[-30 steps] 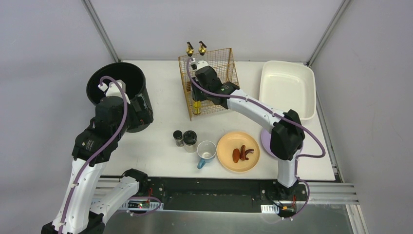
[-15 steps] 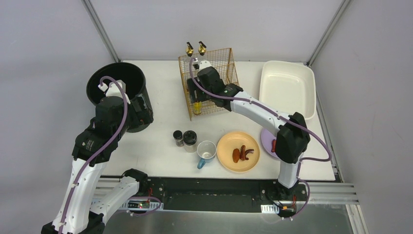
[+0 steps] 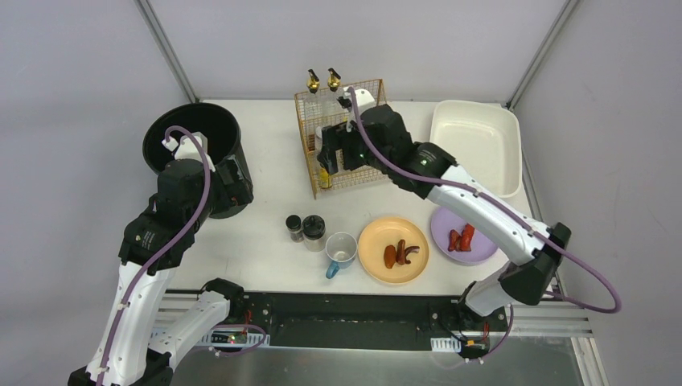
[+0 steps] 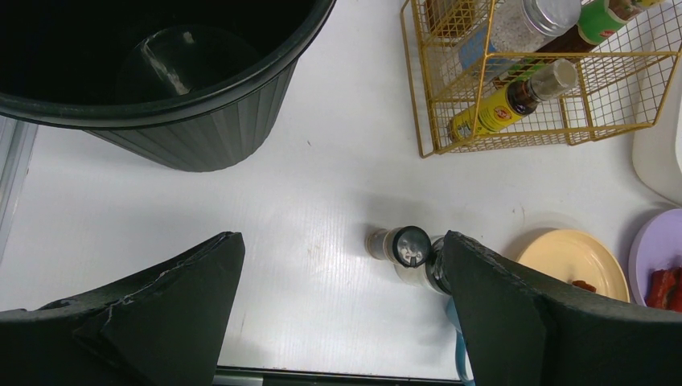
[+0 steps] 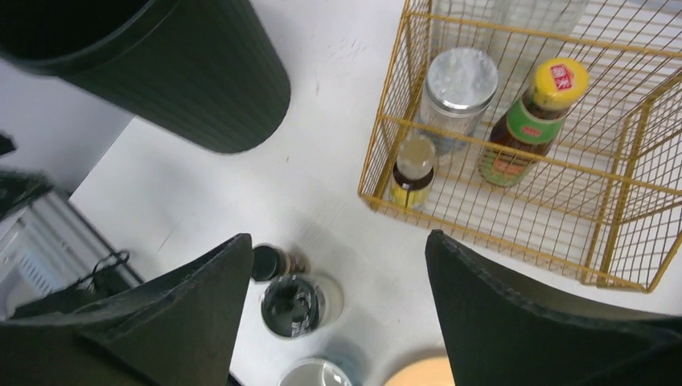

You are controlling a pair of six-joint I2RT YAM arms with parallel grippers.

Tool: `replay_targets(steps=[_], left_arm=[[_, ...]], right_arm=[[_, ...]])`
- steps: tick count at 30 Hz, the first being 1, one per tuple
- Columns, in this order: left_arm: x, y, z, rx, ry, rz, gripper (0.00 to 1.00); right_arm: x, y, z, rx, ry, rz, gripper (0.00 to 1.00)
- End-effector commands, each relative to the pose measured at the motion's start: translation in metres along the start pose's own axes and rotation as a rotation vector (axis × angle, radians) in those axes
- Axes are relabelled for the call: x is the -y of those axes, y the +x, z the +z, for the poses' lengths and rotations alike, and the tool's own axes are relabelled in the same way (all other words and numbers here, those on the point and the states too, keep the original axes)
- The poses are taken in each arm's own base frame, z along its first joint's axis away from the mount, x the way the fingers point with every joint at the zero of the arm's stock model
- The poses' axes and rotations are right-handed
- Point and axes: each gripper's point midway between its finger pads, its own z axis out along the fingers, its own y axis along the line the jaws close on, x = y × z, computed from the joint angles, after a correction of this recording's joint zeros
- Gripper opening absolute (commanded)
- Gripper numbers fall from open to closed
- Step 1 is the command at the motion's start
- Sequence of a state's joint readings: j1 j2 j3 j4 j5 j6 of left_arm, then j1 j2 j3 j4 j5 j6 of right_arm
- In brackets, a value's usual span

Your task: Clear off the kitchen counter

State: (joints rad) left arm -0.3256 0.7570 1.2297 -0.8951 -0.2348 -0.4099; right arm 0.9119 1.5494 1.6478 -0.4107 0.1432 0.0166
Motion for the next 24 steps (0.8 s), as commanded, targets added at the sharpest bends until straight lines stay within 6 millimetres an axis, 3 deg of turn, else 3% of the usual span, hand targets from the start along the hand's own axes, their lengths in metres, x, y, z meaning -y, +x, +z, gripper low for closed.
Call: replay_targets(steps=[1,6,12,17,24], left_arm=[[0.005,-0.009,-0.003,0.033,0.031,-0.003,0.99],[0.006,-0.009,-0.002,0.032,0.031,-0.001,1.00],[0.006,-0.009,-0.002,0.030,0.032,-0.005,1.00],[0.007,-0.008,-0.001,0.025,0.033,-0.007,1.00],[0.006,-0.008,-0.002,0.031,0.031,-0.011,1.00]], right_arm=[[-0.023,0.028,-0.040,-0.120,-0.156,-0.066,0.83],[-0.036,0.067,-0.063,-0.233,-0.228,-0.155,0.87],[-0.050,0.110,-0.070,-0.363,-0.303,-0.181,0.99],[-0.065,0.132,-0.058,-0.410,-0.319,-0.200,0.99],[-0.074,0.156,-0.018,-0.468,-0.252,-0.168,0.99]])
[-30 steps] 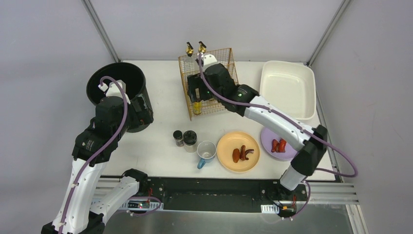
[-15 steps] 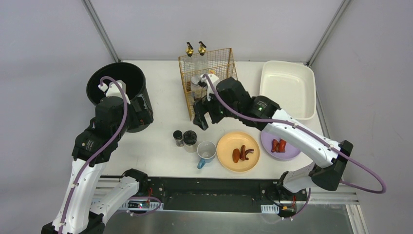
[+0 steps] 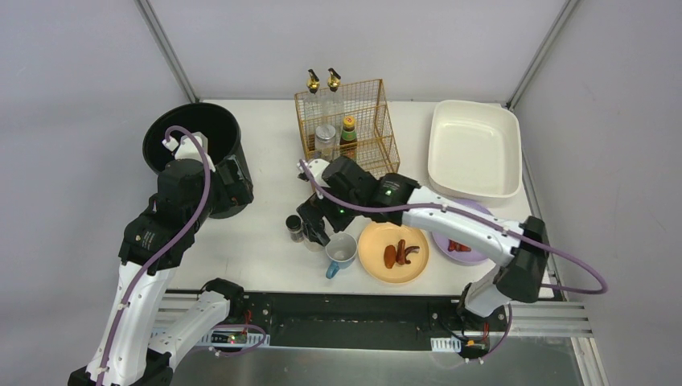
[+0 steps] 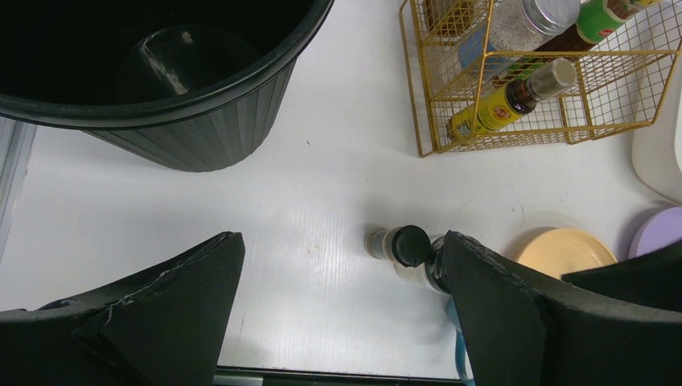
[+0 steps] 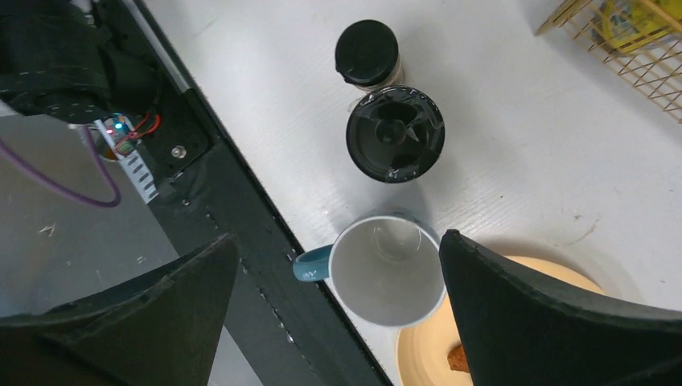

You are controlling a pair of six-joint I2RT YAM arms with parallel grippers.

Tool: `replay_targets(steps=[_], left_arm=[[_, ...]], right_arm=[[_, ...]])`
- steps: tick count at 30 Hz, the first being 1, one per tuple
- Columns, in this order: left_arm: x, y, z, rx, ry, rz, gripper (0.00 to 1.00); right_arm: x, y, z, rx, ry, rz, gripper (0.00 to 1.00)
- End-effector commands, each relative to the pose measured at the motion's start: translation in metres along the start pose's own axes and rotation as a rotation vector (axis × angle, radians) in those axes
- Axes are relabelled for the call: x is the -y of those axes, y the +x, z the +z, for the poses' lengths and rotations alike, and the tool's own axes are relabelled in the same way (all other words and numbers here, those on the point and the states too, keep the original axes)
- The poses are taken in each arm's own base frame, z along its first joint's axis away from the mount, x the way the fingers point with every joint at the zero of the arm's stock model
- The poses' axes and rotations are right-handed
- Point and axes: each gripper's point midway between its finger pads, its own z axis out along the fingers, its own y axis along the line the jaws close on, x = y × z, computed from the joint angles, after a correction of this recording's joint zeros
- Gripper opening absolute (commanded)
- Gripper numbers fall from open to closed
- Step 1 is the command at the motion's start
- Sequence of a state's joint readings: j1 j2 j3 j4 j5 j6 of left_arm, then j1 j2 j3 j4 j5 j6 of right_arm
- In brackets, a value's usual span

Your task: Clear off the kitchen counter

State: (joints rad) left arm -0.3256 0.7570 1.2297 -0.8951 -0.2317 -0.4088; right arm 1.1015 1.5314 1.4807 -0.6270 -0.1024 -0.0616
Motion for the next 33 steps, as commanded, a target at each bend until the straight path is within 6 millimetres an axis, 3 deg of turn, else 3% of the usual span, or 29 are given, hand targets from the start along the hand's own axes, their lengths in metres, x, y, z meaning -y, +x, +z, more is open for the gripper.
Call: replay_targets(steps=[1,10,23,28,33], left_arm=[[0.005,-0.008,-0.001,0.030,0.028,-0.012,1.00],[0.003,-0.009,-0.003,0.042,0.022,-0.004,1.00],[0.001,-0.007,-0.001,0.037,0.014,0.006,1.00],[0.001,-0.006,0.000,0.032,0.011,0.011,1.00],[0.000,-0.005,0.001,0.030,0.009,0.013,1.00]], right_arm=[[0.004,-0.003,0.028,-0.023,0.045,0.042,0.99],[0.024,0.000,0.066,-0.042,0.152,0.050,0.99],[0.026,0.014,0.100,-0.088,0.161,0.081,0.99],[0.027,0.020,0.106,-0.111,0.163,0.080,0.93],[0.029,0.028,0.112,-0.140,0.174,0.080,0.78]])
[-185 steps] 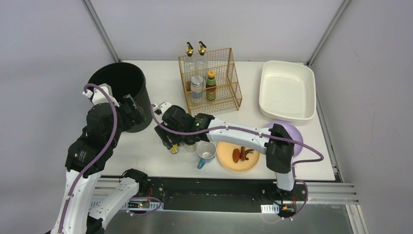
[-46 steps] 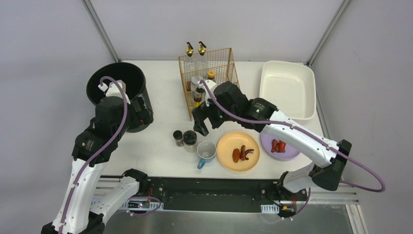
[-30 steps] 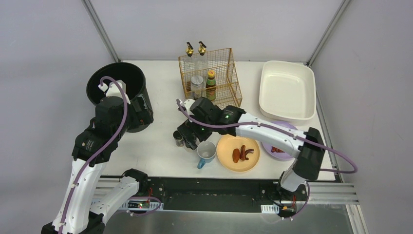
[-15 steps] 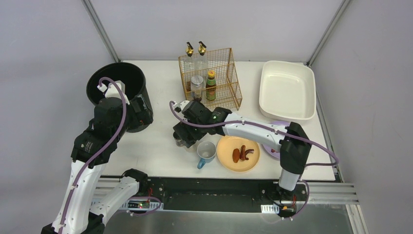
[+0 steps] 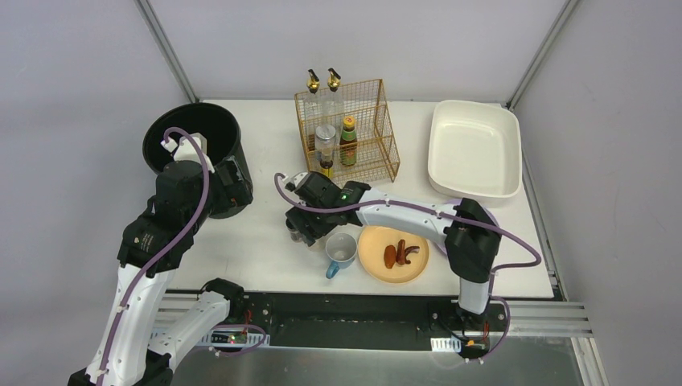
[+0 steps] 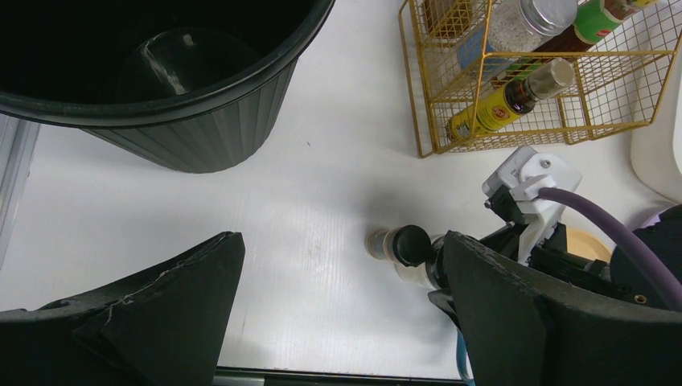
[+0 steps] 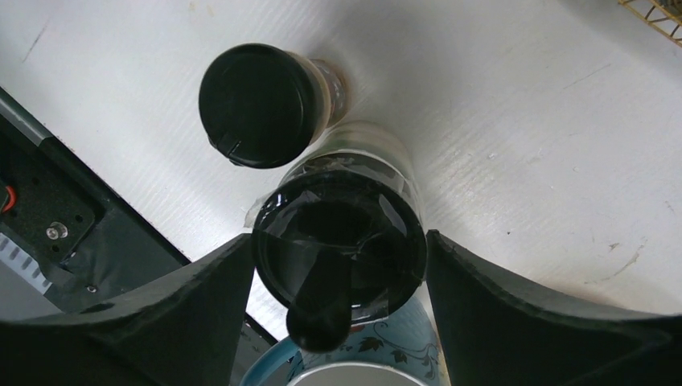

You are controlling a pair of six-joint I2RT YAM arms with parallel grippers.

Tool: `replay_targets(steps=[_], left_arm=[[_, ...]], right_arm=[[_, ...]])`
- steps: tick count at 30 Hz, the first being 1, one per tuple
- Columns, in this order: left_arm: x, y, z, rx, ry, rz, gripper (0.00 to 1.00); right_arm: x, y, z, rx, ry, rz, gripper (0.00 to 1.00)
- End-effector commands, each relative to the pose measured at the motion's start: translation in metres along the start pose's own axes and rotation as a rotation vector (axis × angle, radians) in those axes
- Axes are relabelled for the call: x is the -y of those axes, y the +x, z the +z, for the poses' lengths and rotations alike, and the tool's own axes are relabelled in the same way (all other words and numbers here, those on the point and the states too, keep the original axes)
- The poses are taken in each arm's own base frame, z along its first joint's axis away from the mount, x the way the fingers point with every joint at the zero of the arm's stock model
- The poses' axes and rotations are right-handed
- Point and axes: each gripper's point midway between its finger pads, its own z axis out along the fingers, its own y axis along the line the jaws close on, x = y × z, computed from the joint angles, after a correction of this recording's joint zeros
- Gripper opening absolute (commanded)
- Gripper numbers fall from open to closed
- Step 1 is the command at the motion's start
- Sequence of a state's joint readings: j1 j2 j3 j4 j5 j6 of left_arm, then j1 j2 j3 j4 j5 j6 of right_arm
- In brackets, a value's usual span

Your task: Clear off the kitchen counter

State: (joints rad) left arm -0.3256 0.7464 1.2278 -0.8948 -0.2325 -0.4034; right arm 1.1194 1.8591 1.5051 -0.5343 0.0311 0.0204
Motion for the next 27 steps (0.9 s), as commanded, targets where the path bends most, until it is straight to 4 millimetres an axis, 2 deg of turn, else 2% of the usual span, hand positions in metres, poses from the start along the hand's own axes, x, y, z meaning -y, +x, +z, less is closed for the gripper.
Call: replay_targets(steps=[1,8,13,18,27], left_arm=[[0.001,-0.005,0.003,0.021,0.006,0.010,1.00],[0.002,-0.004,0.004,0.018,0.008,0.011,1.00],[0.004,-0.005,0.005,0.013,0.012,0.012,0.99],[0.006,-0.007,0.006,0.014,0.018,0.013,1.00],[0.010,-0.008,0.009,0.004,0.028,0.008,1.00]], right_arm=[[-0.006,-0.013,-0.001,0.029,0.004,0.007,0.75],[-0.005,-0.013,-0.005,0.038,0.030,-0.024,0.51],[-0.002,-0.020,-0.018,0.082,0.057,-0.033,0.35],[0.000,-0.037,-0.050,0.170,0.068,-0.025,0.32],[0.024,-0.071,-0.122,0.340,0.150,-0.050,0.29]])
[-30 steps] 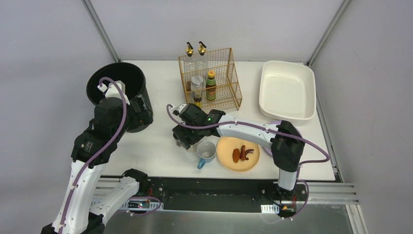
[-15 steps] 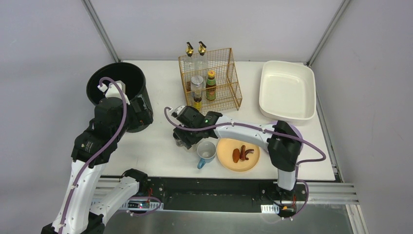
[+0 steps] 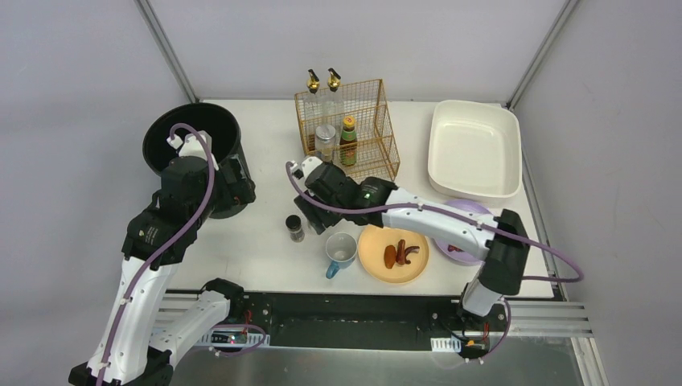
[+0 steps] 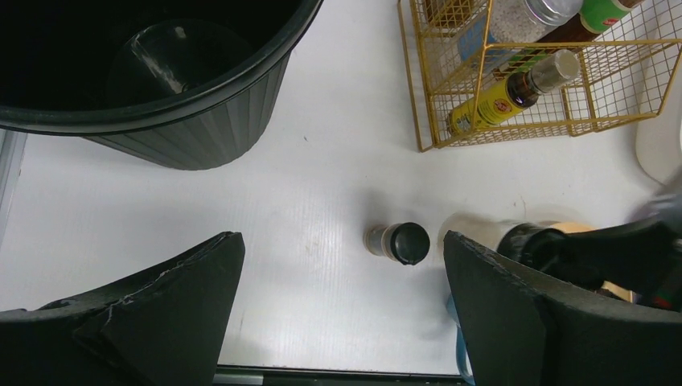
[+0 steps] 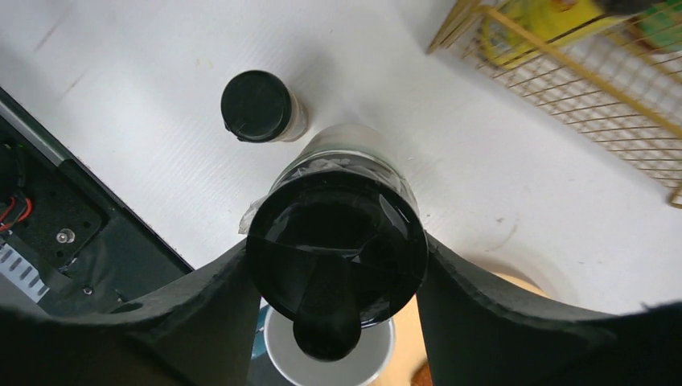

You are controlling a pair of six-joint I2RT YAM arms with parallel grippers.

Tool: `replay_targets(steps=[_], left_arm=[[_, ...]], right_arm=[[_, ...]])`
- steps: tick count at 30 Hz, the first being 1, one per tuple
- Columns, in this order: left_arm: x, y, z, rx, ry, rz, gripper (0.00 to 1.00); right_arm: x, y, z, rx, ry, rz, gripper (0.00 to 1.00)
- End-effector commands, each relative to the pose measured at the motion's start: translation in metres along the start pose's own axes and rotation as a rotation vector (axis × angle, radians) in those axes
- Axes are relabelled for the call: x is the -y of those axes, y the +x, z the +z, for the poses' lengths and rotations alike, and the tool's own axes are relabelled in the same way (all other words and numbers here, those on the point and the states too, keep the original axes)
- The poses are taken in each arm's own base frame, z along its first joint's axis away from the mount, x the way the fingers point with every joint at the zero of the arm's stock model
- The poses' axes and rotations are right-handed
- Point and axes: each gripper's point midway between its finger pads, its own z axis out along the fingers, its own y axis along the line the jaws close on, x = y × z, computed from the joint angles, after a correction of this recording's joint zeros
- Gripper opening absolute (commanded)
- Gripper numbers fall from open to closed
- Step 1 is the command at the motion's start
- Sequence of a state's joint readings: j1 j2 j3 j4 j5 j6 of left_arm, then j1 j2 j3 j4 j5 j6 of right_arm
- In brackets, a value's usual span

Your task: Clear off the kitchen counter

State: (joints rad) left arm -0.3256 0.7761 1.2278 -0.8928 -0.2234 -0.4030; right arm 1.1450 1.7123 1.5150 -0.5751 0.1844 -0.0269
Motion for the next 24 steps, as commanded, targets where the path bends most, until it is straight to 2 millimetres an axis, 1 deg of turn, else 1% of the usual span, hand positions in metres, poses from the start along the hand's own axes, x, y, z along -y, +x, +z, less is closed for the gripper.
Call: replay_targets(steps=[1,6,11,13,14,16,20,22,24], left_arm=[[0.007,-0.011,0.001,0.034,0.031,0.000,0.99],[0.007,-0.012,0.001,0.037,0.033,-0.001,1.00],[0.007,-0.009,0.003,0.029,0.031,-0.005,1.00],[0.007,-0.009,0.003,0.031,0.032,-0.007,1.00],[0.007,-0.009,0.003,0.031,0.032,-0.007,1.00],[0.008,-0.009,0.003,0.032,0.035,-0.008,1.00],[0.008,-0.009,0.002,0.036,0.036,-0.009,1.00],[0.007,-0.009,0.002,0.036,0.034,-0.008,1.00],[0.006,-0.008,0.002,0.036,0.033,-0.006,1.00]], right_arm=[[0.029,-0.055,-0.063,0.205,0.074,0.015,0.29],[0.076,-0.071,-0.093,0.269,0.156,0.073,0.29],[0.122,-0.084,-0.113,0.321,0.238,0.149,0.29],[0.142,-0.090,-0.115,0.337,0.274,0.185,0.29],[0.157,-0.092,-0.116,0.343,0.302,0.214,0.29],[0.177,-0.098,-0.117,0.357,0.336,0.258,0.28],[0.213,-0.114,-0.121,0.387,0.393,0.316,0.28],[0.231,-0.120,-0.120,0.392,0.420,0.344,0.28],[0.245,-0.125,-0.116,0.398,0.423,0.374,0.27]])
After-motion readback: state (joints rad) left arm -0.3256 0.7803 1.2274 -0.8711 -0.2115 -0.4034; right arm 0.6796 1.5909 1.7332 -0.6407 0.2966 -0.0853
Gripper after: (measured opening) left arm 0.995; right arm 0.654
